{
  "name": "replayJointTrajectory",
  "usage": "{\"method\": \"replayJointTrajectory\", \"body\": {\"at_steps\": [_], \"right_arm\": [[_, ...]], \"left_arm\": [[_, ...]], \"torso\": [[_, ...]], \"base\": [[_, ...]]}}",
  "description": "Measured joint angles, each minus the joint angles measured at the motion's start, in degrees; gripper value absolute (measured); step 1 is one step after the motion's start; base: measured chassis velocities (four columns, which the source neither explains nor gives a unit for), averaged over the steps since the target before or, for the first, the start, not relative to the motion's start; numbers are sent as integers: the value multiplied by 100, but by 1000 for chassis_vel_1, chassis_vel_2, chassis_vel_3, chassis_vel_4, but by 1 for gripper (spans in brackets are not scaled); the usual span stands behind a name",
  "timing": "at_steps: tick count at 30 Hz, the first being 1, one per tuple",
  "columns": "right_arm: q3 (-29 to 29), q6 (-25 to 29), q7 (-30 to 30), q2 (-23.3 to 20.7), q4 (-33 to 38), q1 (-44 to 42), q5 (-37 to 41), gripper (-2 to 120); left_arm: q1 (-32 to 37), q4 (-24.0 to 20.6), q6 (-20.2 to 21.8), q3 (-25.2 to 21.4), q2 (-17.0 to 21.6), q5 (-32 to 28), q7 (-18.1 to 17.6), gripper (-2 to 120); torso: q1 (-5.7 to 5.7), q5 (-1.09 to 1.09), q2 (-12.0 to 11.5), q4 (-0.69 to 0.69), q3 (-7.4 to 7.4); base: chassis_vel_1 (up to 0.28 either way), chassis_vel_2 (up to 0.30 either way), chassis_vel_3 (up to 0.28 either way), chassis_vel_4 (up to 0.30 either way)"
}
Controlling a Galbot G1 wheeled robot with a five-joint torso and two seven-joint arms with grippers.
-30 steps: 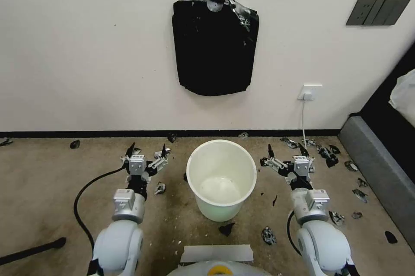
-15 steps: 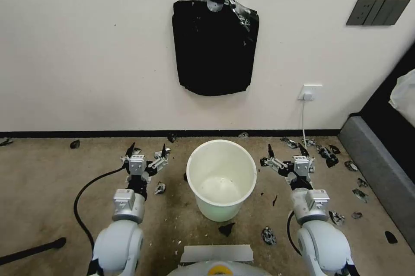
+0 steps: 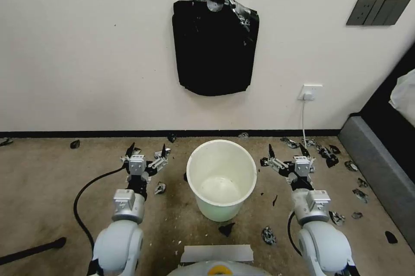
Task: Place a trash bag onto the trash bin.
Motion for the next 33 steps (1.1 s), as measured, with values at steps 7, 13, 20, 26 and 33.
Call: {"method": "replayJointTrajectory", "body": {"at_steps": [7,13,20,26,33], "right_arm": [[-63,217,132,25,-93,-104,62,100],[-78,215,126,24,-142,-115,111,100],[-146,198,64,-35,-127,-88,330,100],[-589,-5,-346,-538,0,310,1423,100],[-1398,-608,-659,-1195,-100,1649,3041,100]], "left_arm": [[161,-47,-978,90,16,-347,-246,100],[250,-119,-1062,257,47,-415,-78,100],[274,-134,-1062,243,162,-547,-48,100],[402,-172,-1058,179,442,-812,-48,100],[478,-217,-1110,161,655,-955,27,100]], "torso": [[0,0,0,1,0],[0,1,0,0,0],[0,0,0,0,0],[0,0,0,0,0],[0,0,0,1,0]], "base": [[0,0,0,0],[0,0,0,0],[0,0,0,0],[0,0,0,0],[0,0,0,0]]}}
